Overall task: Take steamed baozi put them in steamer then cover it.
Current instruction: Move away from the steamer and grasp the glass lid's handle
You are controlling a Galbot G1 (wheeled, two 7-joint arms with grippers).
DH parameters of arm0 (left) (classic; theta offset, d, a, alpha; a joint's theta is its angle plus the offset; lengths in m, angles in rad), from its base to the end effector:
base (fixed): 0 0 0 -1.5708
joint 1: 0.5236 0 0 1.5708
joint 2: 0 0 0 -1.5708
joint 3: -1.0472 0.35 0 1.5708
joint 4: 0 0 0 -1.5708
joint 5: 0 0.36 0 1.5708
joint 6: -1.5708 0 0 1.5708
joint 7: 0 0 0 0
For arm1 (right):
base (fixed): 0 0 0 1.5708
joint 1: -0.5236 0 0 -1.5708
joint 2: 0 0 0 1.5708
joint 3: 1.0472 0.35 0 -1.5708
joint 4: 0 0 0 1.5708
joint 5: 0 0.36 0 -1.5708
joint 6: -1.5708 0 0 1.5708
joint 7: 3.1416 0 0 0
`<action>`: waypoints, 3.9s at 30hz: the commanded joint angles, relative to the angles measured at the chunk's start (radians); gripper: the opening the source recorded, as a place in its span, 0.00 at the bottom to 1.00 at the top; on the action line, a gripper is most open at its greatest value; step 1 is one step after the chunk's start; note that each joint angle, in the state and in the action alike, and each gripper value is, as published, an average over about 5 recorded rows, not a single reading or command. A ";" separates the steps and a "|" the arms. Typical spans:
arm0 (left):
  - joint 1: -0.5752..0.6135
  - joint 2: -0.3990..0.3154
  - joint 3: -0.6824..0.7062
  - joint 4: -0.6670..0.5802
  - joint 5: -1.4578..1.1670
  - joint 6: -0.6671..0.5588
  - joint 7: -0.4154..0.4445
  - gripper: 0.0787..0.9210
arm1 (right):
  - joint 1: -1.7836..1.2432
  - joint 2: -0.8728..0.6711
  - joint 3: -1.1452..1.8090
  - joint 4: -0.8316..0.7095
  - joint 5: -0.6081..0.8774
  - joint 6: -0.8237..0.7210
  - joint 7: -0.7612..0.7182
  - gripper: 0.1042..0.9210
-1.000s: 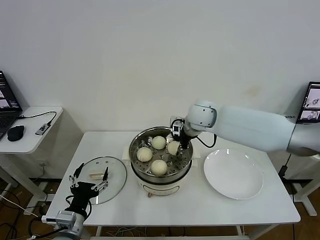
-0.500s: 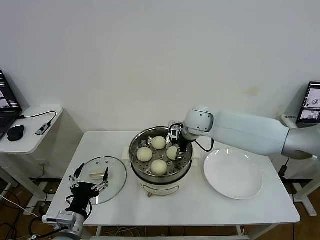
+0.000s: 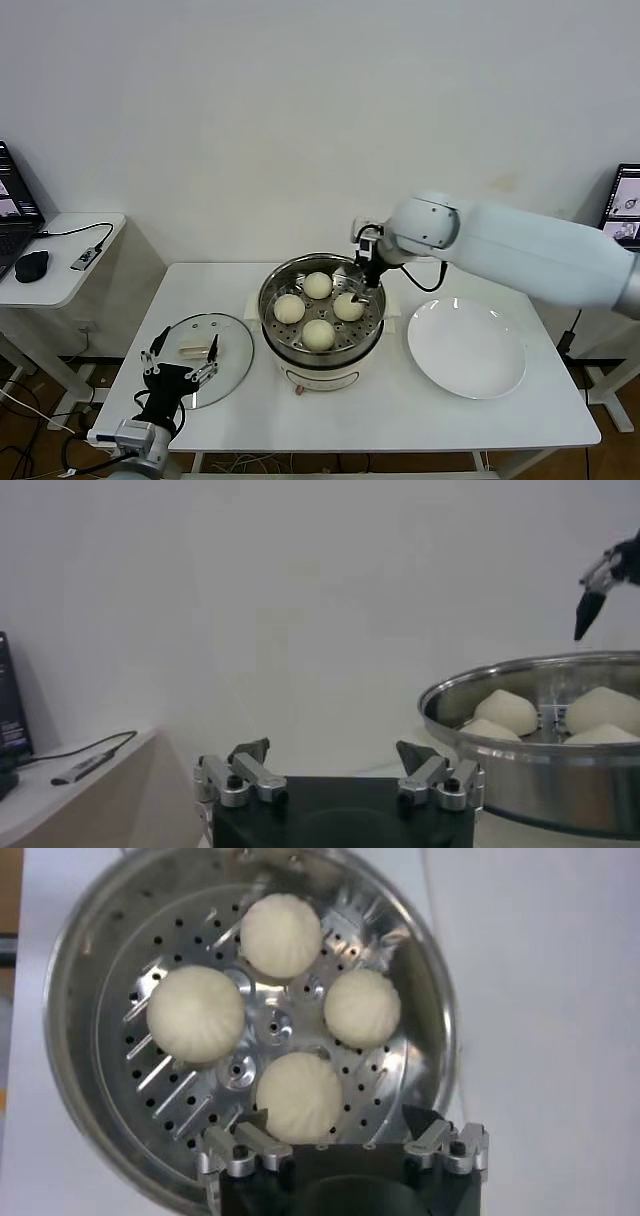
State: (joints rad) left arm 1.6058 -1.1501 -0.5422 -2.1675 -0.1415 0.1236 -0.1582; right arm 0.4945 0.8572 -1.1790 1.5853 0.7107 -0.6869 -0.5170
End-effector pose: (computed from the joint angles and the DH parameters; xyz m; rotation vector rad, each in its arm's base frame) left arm 0.1822 0.0654 -0.2702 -0.0683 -3.0412 -0.3685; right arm 0.4926 0.0441 -0.0617 1.2045 -1.8878 1.2000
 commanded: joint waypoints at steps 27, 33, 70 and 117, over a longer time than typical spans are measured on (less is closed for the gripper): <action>0.002 -0.023 -0.011 0.150 0.299 -0.102 -0.080 0.88 | -2.047 0.465 2.170 0.408 -0.510 0.758 0.223 0.88; 0.021 0.043 -0.039 0.286 0.758 -0.160 -0.073 0.88 | -2.160 0.516 2.279 0.430 -0.468 0.751 0.278 0.88; -0.409 0.092 0.113 0.758 1.279 -0.192 -0.055 0.88 | -2.228 0.649 2.296 0.310 -0.597 0.779 0.323 0.88; -0.412 0.113 0.097 0.696 1.177 -0.179 -0.103 0.07 | -2.236 0.663 2.195 0.344 -0.626 0.805 0.317 0.88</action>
State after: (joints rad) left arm 1.1283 -1.0768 -0.4077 -1.3160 1.0808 -0.0823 -0.2492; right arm -1.7346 1.5202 1.0437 1.8760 0.0813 0.1246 -0.2001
